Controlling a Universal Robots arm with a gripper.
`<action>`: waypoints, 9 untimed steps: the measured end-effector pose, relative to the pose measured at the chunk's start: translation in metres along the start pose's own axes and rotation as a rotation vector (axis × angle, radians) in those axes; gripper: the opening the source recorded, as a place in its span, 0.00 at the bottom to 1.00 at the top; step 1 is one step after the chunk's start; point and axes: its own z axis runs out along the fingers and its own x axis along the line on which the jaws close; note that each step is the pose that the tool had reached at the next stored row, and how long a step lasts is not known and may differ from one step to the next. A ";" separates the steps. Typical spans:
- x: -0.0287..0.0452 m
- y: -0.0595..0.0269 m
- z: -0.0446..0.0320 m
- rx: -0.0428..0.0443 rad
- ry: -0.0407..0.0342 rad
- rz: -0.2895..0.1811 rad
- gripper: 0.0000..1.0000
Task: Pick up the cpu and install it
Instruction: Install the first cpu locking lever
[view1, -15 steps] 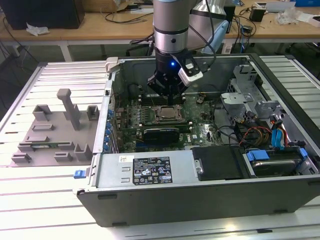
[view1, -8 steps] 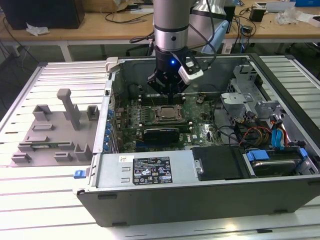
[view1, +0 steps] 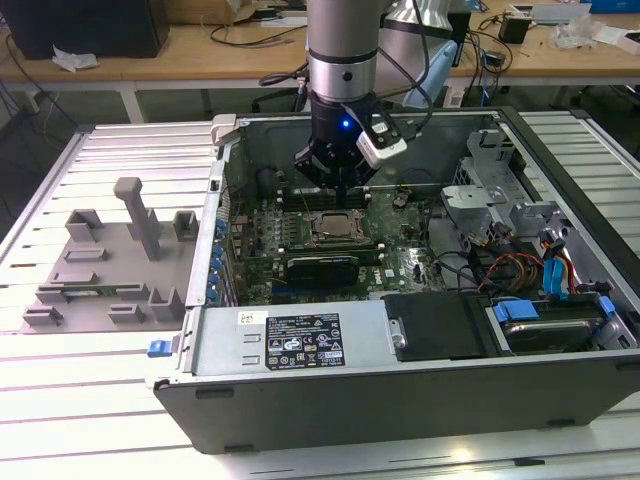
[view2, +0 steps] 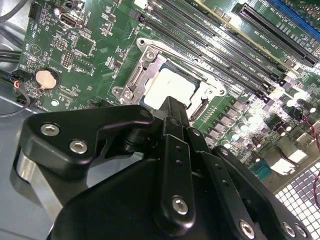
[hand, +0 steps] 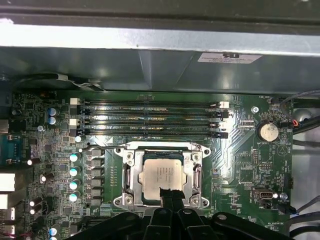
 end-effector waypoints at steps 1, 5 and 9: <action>0.0004 0.0000 0.0000 0.0001 0.0000 0.000 0.11; 0.0207 0.0003 -0.0007 0.0002 -0.0055 0.000 0.11; 0.0447 0.0008 -0.0014 0.0002 -0.0109 0.000 0.11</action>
